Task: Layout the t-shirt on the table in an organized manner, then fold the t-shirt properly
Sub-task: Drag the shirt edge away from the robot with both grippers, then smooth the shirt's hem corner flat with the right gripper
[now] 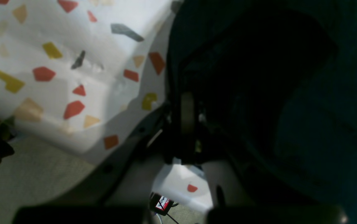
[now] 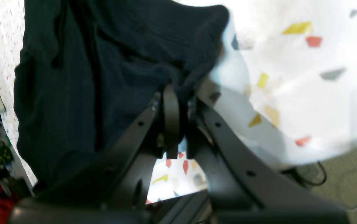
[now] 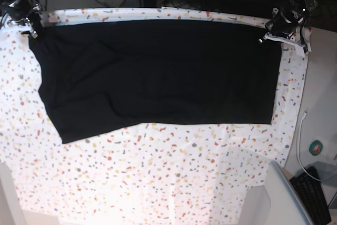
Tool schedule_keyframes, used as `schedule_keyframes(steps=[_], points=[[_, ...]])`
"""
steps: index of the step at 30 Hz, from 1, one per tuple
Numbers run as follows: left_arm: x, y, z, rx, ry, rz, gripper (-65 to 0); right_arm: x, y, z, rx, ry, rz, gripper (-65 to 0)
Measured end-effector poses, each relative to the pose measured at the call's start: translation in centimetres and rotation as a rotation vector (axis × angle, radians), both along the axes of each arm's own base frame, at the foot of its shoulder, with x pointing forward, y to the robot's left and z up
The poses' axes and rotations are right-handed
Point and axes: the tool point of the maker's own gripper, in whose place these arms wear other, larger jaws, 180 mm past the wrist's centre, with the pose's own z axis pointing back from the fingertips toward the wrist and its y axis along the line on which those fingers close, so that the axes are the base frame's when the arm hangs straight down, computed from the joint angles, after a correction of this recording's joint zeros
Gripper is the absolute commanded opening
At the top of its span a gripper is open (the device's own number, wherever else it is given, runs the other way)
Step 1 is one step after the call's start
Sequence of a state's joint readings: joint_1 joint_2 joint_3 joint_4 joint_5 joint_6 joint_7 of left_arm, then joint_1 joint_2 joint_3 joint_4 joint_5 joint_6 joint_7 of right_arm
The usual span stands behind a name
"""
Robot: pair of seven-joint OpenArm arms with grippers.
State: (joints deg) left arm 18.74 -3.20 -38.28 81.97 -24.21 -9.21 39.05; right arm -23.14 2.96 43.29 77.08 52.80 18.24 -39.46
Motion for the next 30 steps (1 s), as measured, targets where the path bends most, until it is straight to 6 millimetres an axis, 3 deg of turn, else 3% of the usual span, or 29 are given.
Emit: schedule_keyframes(steps=[1, 2, 4, 6, 11, 13, 15, 17, 20, 23, 26, 28, 30], points=[[0.0, 0.0, 0.0, 0.000, 0.000, 0.000, -65.0, -0.5, -0.2, -0.1, -0.001, 0.021, -0.015, -63.3], [0.0, 0.0, 0.0, -0.001, 0.000, 0.000, -62.9, -0.8, -0.2, 0.0, -0.007, 0.029, -0.018, -57.5], [-0.1, 0.0, 0.0, -0.001, 0.002, 0.001, -49.9, -1.1, 0.1, 0.4, -0.017, 0.024, -0.025, -44.9], [0.0, 0.1, 0.3, 0.004, -0.009, 0.002, -38.5, -1.0, 0.6, 1.1, -0.022, 0.012, -0.009, -36.5], [1.1, 0.8, 2.4, 0.050, -0.058, -0.009, -19.7, -1.0, -0.6, 3.5, -0.079, -0.042, -0.049, -37.4], [0.9, 1.9, 3.5, 0.065, -0.081, 0.025, -17.4, -1.8, -1.3, 4.4, -0.108, -0.043, -0.083, -37.2], [0.1, 4.8, 5.5, 0.128, -0.121, 0.111, -17.8, -1.5, -2.0, 5.7, -0.144, -0.064, -0.078, -37.2], [-1.0, 7.6, 7.6, 0.191, -0.147, 0.181, -17.8, 0.2, -3.2, 7.7, -0.232, -0.095, -0.032, -37.2], [-1.7, 9.7, 9.7, 0.246, -0.182, 0.236, -17.9, 4.2, -4.5, 10.4, -0.365, -0.155, 0.032, -36.3], [-0.1, 10.2, 10.6, 0.256, -0.205, 0.211, -18.3, 10.1, -0.8, 8.7, -0.369, -0.085, 0.290, -36.3], [1.6, 9.4, 10.9, 0.256, -0.226, 0.162, -25.0, 16.5, 2.3, 7.4, -0.340, -0.060, 0.421, -36.3], [1.6, 9.1, 10.7, 0.251, -0.219, 0.143, -28.1, 18.9, 2.5, 6.5, -0.358, -0.018, 0.446, -36.3], [0.9, 9.4, 10.6, 0.258, -0.204, 0.151, -29.9, 20.0, 1.6, 5.2, -0.390, 0.058, 0.458, -36.3]])
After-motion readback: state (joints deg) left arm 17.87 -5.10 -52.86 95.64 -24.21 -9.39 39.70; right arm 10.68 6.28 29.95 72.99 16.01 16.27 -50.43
